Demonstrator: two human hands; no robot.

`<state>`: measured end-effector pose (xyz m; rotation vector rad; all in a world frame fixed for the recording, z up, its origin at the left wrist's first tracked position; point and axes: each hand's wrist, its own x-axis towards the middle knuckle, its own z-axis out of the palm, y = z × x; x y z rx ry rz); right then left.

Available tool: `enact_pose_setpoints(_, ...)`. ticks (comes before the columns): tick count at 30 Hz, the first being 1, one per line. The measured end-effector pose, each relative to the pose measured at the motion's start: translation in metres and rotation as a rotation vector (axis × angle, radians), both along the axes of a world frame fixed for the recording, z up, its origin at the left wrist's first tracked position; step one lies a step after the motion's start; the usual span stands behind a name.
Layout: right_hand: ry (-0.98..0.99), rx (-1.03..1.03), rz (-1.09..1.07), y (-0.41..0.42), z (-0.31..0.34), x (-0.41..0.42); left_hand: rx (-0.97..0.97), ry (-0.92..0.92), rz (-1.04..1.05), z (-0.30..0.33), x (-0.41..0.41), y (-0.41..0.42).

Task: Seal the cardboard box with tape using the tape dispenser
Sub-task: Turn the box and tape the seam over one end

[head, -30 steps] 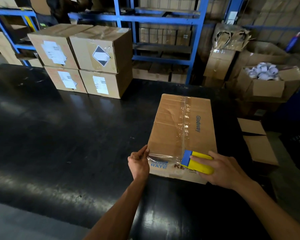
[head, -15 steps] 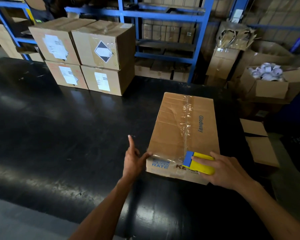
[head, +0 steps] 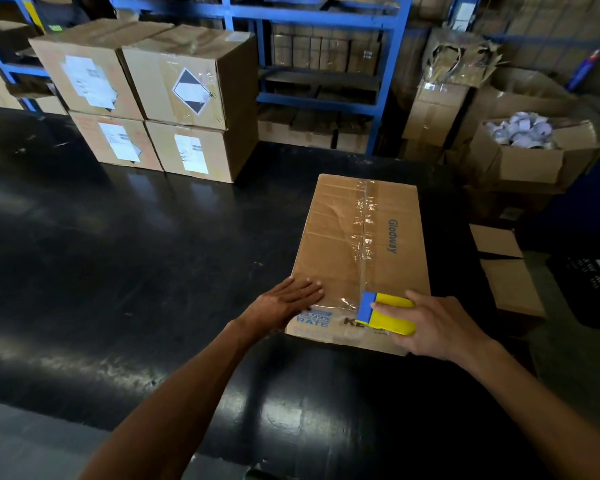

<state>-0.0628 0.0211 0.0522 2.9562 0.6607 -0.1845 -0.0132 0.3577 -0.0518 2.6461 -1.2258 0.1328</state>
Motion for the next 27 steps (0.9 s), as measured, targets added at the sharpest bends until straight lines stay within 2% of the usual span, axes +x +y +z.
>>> enact_pose_setpoints(4, 0.021, -0.031, -0.002, -0.001, 0.005, 0.002, -0.067, 0.000, -0.004, -0.001, 0.001, -0.002)
enact_pose_setpoints(8, 0.016, -0.046, 0.040, -0.001, 0.015, 0.001, -0.036, 0.012, -0.005, -0.002, 0.006, 0.001)
enact_pose_setpoints(14, 0.041, -0.059, 0.008, -0.068, 0.017, -0.005, 0.032, 0.084, 0.015, 0.005, 0.007, -0.003)
enact_pose_setpoints(17, 0.099, -0.081, -0.002, -0.079, 0.014, -0.002, 0.068, 0.043, -0.016, 0.008, 0.009, -0.006)
enact_pose_setpoints(20, 0.105, -0.081, 0.016, -0.077, 0.015, -0.001, 0.132, -0.131, 0.000, 0.009, 0.007, -0.013)
enact_pose_setpoints(23, 0.105, -0.069, 0.026, -0.078, 0.014, -0.001, 0.086, -0.271, -0.066, 0.014, 0.007, -0.054)
enact_pose_setpoints(27, 0.080, -0.059, 0.012, -0.078, 0.012, -0.001, 0.128, -0.231, -0.134, 0.001, 0.013, -0.117)
